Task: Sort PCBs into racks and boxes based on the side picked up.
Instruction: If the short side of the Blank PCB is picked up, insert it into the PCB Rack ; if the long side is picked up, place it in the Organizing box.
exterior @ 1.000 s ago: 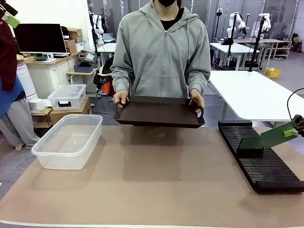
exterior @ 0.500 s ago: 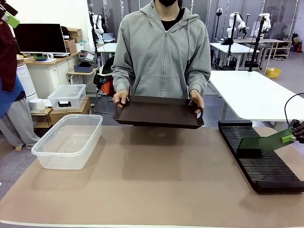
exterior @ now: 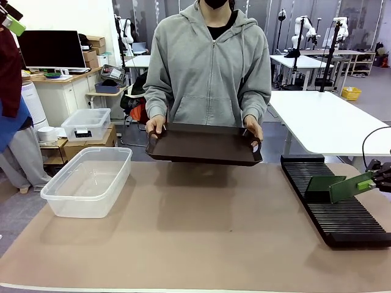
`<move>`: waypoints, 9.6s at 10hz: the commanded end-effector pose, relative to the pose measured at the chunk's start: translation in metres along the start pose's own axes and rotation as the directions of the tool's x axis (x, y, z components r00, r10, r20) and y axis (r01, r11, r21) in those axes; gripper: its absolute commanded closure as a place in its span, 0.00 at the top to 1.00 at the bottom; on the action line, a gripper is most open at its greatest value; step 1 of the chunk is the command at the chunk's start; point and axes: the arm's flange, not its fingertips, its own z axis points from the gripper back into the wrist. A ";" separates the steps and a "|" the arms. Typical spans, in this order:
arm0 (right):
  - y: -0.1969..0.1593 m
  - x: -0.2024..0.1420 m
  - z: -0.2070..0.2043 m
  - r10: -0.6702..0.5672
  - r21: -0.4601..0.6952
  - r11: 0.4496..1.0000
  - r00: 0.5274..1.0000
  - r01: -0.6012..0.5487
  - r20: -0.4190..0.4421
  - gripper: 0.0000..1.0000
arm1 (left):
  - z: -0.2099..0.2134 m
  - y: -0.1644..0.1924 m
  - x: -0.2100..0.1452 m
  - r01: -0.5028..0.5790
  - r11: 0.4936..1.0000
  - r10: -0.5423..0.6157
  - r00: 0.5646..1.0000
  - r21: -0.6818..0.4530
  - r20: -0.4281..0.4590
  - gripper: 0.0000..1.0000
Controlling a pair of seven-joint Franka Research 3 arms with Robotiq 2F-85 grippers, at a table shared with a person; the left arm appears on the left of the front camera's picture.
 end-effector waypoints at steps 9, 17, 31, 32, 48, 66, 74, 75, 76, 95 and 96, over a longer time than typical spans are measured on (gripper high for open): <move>-0.008 0.012 -0.002 0.032 -0.013 0.999 0.999 -0.032 -0.026 0.02 | -0.001 -0.001 -0.001 0.000 1.000 0.000 1.000 0.001 -0.003 1.00; -0.008 0.004 -0.002 0.129 -0.048 0.990 0.987 -0.134 -0.096 0.02 | -0.001 -0.001 -0.001 0.000 1.000 0.000 1.000 0.001 -0.003 1.00; -0.041 0.037 0.001 0.076 -0.009 0.997 0.985 -0.079 -0.153 0.02 | -0.001 -0.001 -0.001 0.000 1.000 0.000 1.000 0.001 -0.003 1.00; -0.052 0.042 0.007 0.062 -0.004 0.998 0.988 -0.063 -0.141 0.02 | -0.001 -0.001 -0.001 0.000 1.000 0.000 1.000 0.001 -0.003 1.00; -0.007 -0.002 -0.022 -0.206 -0.030 0.978 0.955 0.205 -0.212 0.02 | -0.001 -0.001 -0.001 0.000 1.000 0.000 1.000 0.001 -0.003 1.00; -0.004 -0.061 -0.033 -0.257 -0.078 0.965 0.961 0.250 -0.103 0.02 | -0.001 -0.001 -0.001 0.000 1.000 0.000 1.000 0.001 -0.003 1.00; -0.002 -0.068 -0.025 -0.217 -0.078 0.974 0.976 0.215 -0.013 0.21 | -0.001 -0.001 -0.001 0.000 1.000 0.000 1.000 0.001 -0.003 1.00; -0.001 -0.067 -0.024 -0.224 -0.081 0.972 0.975 0.222 -0.017 0.22 | -0.001 -0.001 -0.001 0.000 1.000 0.000 1.000 0.001 -0.003 1.00; -0.001 -0.065 -0.022 -0.224 -0.087 0.971 0.974 0.221 -0.031 0.41 | -0.001 -0.001 -0.001 0.000 1.000 0.000 1.000 0.001 -0.003 1.00; 0.002 -0.005 0.020 -0.119 -0.167 0.981 0.989 0.104 -0.087 1.00 | -0.001 -0.001 -0.001 0.000 1.000 0.000 1.000 0.001 -0.003 1.00; 0.002 -0.005 0.020 -0.119 -0.167 0.981 0.989 0.104 -0.087 1.00 | -0.001 -0.001 -0.001 0.000 1.000 0.000 1.000 0.001 -0.003 1.00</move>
